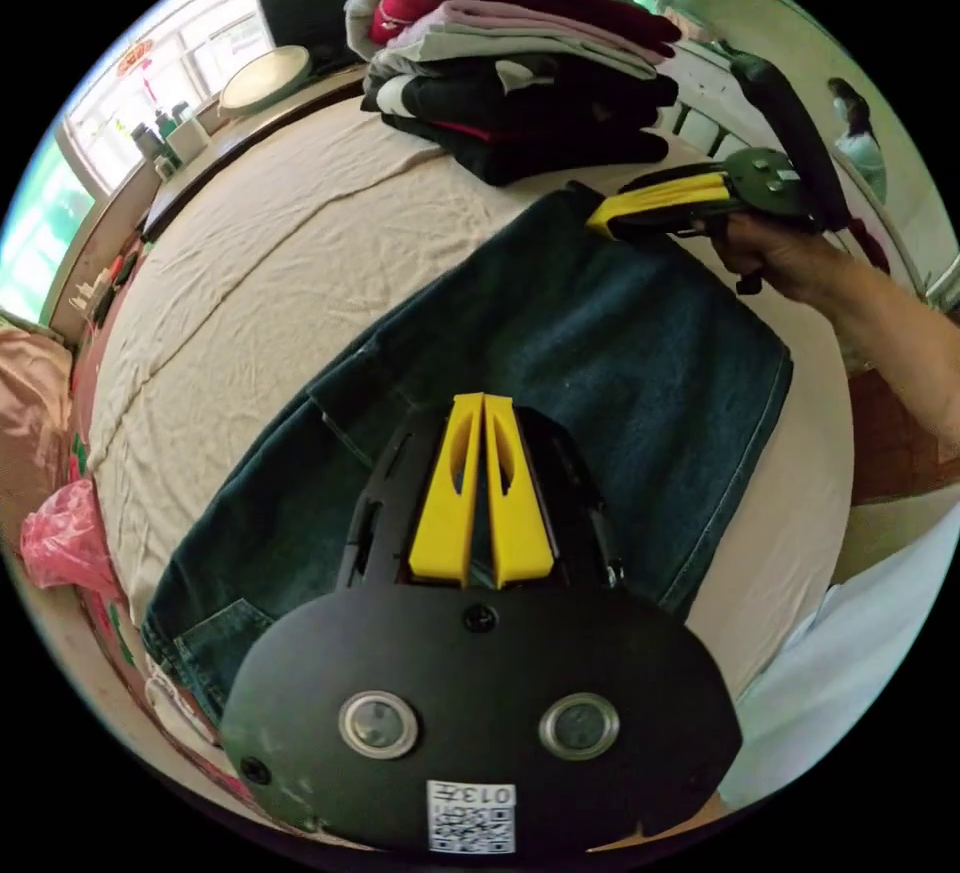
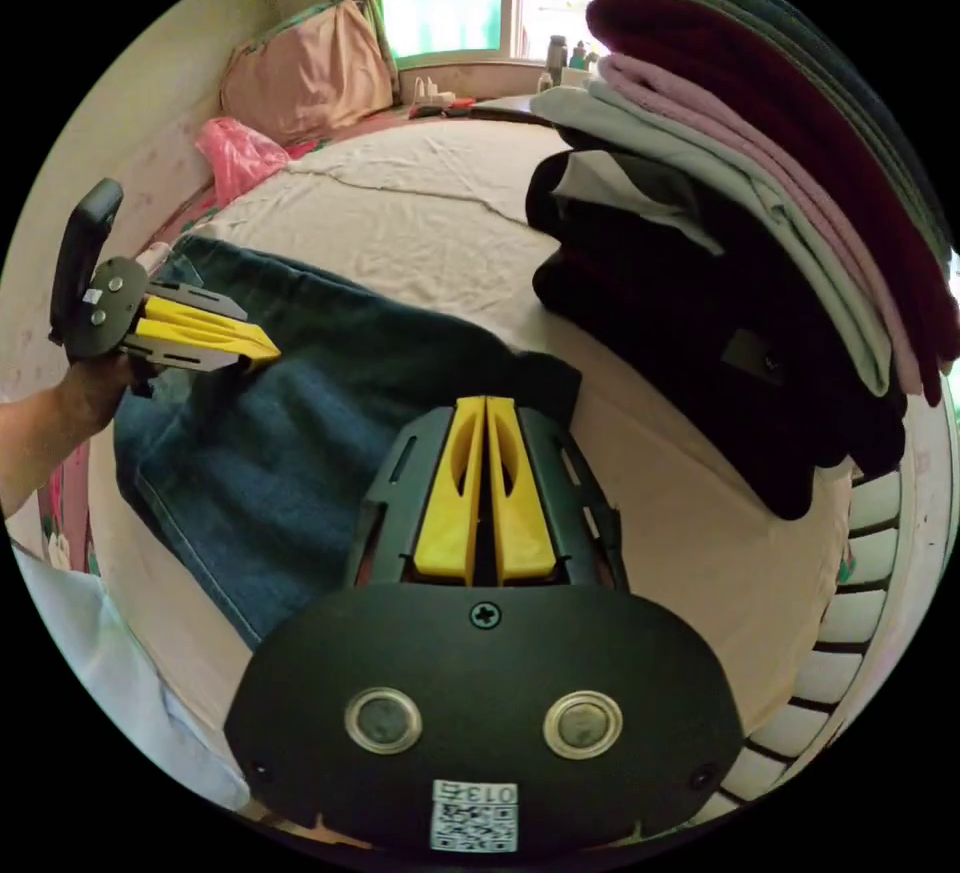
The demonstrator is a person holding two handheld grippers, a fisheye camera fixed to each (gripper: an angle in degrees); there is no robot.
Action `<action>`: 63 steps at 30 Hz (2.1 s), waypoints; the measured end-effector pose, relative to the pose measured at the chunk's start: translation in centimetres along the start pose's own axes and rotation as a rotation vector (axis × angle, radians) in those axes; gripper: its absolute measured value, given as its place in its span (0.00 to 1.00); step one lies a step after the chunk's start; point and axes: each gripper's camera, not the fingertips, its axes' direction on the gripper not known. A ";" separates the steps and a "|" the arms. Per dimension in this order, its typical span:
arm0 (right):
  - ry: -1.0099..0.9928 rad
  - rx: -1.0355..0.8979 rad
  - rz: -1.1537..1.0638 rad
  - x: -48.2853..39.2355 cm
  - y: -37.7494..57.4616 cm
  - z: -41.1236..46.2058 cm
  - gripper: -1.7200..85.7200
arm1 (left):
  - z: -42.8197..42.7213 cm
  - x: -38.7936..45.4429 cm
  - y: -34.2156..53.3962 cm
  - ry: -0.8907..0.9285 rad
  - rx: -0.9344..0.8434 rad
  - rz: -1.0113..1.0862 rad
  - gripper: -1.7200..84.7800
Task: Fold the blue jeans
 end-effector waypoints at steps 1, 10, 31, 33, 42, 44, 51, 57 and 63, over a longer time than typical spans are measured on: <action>-0.007 -0.017 0.010 0.0 -0.1 -0.2 0.02 | -0.7 -0.3 -0.2 -0.022 -0.037 -0.035 0.02; -0.009 0.139 0.080 -5.2 6.5 -5.9 0.05 | -4.0 -4.0 6.9 0.145 0.029 -0.293 0.13; -0.111 0.072 -0.497 -30.2 6.5 -0.8 0.12 | -1.5 -10.8 5.0 0.353 -0.079 -0.311 0.06; -0.119 0.058 -0.506 -30.7 6.2 -0.6 0.12 | -1.8 -11.0 5.0 0.346 -0.075 -0.297 0.05; -0.108 0.101 -0.362 -31.9 3.4 -1.2 0.07 | -4.4 -12.8 5.4 0.340 -0.030 -0.248 0.03; -0.100 0.141 -0.367 -32.8 3.0 -1.4 0.06 | -4.9 -13.4 5.5 0.293 -0.045 -0.216 0.03; -0.080 0.064 -0.413 -35.4 1.0 2.1 0.07 | -1.0 -16.4 8.4 0.390 -0.048 -0.321 0.03; -0.064 0.064 -0.473 -36.8 -0.7 2.6 0.07 | -1.2 -17.0 9.8 0.353 -0.031 -0.326 0.03; -0.157 0.044 -0.533 -37.0 -2.3 2.0 0.10 | -4.0 -14.6 11.0 0.230 0.046 -0.189 0.02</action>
